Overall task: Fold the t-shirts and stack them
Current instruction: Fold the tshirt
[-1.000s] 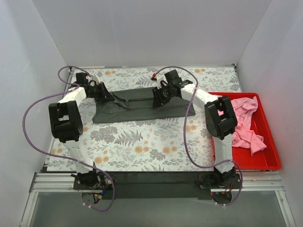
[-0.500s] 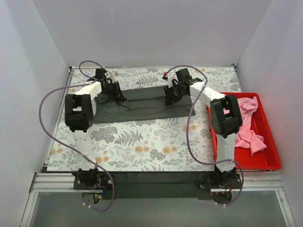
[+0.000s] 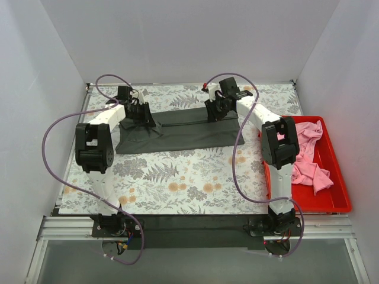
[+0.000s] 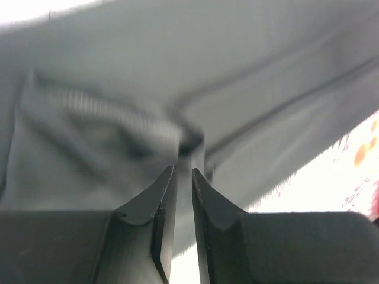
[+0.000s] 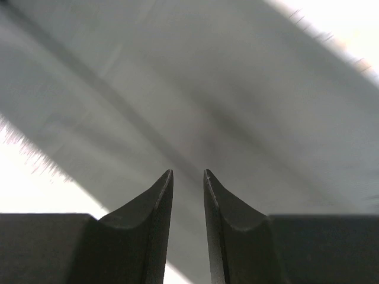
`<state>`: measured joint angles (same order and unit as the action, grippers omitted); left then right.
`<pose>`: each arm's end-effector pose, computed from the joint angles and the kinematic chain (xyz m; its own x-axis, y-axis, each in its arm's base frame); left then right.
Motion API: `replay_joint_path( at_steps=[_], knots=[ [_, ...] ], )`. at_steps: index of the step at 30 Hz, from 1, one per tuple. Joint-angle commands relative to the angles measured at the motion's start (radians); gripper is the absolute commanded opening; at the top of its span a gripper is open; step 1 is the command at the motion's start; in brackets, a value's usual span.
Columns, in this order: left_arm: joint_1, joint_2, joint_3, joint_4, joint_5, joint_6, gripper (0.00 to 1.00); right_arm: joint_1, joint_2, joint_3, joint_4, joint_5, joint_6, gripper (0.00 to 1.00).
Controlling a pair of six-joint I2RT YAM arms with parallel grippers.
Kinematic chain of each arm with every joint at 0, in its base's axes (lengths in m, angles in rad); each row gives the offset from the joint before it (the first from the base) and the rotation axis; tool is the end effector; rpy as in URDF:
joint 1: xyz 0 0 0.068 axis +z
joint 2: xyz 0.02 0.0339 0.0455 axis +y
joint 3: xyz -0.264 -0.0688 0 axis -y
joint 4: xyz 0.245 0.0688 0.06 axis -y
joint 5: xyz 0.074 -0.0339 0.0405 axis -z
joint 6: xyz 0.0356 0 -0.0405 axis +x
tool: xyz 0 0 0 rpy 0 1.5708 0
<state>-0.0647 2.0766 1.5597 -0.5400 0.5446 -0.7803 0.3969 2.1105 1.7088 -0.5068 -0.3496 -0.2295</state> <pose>0.4398 -0.0470 0.1846 -0.8353 -0.5489 -0.0320 -0.3914 0.6345 -0.6665 0.4294 0.1932 0.2147 -0.5814 -0.4754 -0.6603 -0.7083 0.6951 0.1231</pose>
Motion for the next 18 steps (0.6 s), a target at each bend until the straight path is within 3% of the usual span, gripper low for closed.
replay_joint_path(
  at_steps=[1,11,18],
  knots=[
    [0.011,-0.226,-0.099,-0.023,-0.072,0.051,0.16,-0.023,0.048,0.133,0.017,0.076,-0.057,0.33],
    [0.022,-0.329,-0.293,-0.113,-0.235,0.072,0.21,-0.024,0.249,0.272,0.014,0.282,-0.163,0.34],
    [0.022,-0.256,-0.271,-0.107,-0.325,0.03,0.18,-0.024,0.252,0.184,-0.018,0.308,-0.221,0.33]
  ],
)
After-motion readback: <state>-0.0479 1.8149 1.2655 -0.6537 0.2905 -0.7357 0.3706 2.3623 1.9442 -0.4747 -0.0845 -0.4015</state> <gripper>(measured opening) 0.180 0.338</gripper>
